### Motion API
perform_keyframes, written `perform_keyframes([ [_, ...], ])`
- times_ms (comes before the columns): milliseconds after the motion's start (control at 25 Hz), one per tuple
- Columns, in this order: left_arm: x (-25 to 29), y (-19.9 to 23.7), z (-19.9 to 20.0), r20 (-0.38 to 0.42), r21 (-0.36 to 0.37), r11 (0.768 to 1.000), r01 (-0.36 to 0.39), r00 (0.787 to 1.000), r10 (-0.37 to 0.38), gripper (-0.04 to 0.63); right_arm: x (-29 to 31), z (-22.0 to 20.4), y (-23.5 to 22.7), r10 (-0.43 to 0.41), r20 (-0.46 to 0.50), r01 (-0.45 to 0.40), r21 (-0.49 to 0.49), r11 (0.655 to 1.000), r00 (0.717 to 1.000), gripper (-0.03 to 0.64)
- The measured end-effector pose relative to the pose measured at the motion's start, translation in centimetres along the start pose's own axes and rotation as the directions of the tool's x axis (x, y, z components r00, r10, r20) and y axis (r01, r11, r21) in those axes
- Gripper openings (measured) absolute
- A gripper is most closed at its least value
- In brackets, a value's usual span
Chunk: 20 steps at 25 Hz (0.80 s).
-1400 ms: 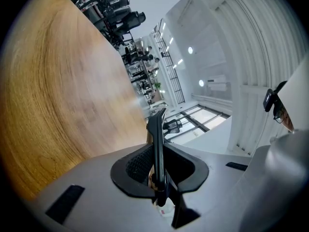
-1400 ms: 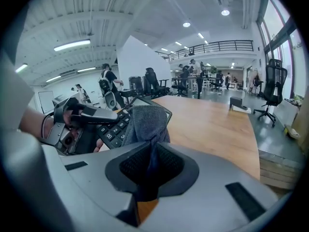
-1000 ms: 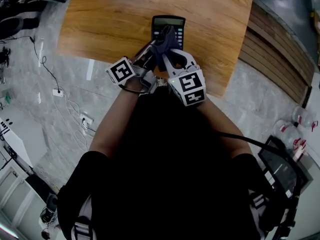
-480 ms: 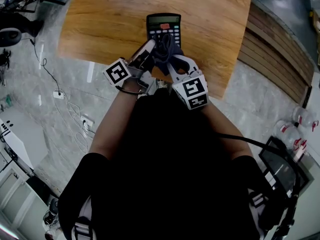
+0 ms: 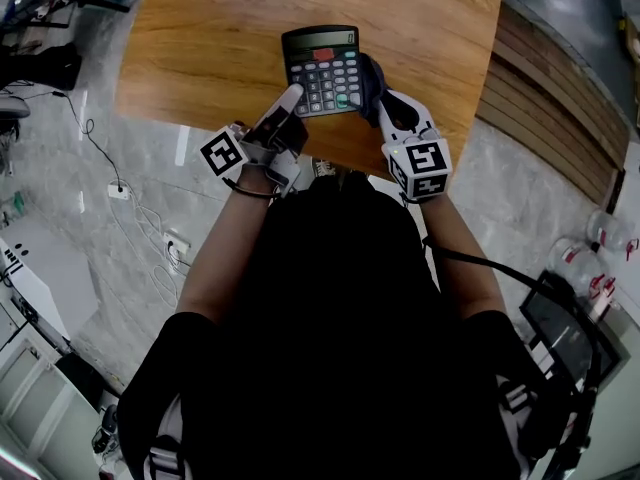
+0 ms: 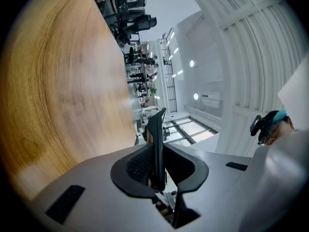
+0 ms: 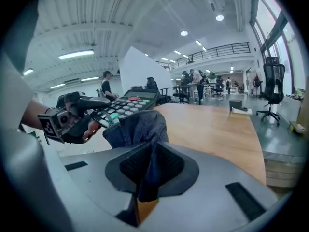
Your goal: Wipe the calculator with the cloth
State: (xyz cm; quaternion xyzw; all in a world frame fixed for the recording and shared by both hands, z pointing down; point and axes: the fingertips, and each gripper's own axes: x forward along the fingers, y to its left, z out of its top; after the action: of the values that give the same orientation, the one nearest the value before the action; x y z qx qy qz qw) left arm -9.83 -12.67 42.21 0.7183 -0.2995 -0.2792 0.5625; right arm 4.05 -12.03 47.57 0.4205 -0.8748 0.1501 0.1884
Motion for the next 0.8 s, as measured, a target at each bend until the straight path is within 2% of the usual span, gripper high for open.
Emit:
perform_keyframes([
  [120, -0.1, -0.7, -0.6, -0.015, -0.027, 0.999, 0.038, 0.999, -0.038, 0.071, 0.1, 1.1, 0.6, 0.083, 0.097, -0.077, -0.067, 0.995, 0.992, 0.041],
  [280, -0.4, -1.2, -1.8, -0.032, -0.064, 0.996, 0.06, 0.998, -0.062, 0.071, 0.1, 3.3, 0.2, 0.164, 0.186, -0.147, -0.104, 0.984, 0.969, 0.041],
  [520, -0.6, -2.6, -4.1, -0.111, -0.083, 0.989, 0.126, 0.985, -0.134, 0.071, 0.9, 7.0, -2.4, 0.212, 0.258, -0.166, -0.188, 0.968, 0.943, 0.041],
  [800, 0.1, -3.9, -4.1, -0.075, -0.123, 0.978, 0.167, 0.981, -0.177, 0.071, -0.6, 6.5, 0.4, 0.348, 0.269, -0.286, -0.245, 0.926, 0.898, 0.041],
])
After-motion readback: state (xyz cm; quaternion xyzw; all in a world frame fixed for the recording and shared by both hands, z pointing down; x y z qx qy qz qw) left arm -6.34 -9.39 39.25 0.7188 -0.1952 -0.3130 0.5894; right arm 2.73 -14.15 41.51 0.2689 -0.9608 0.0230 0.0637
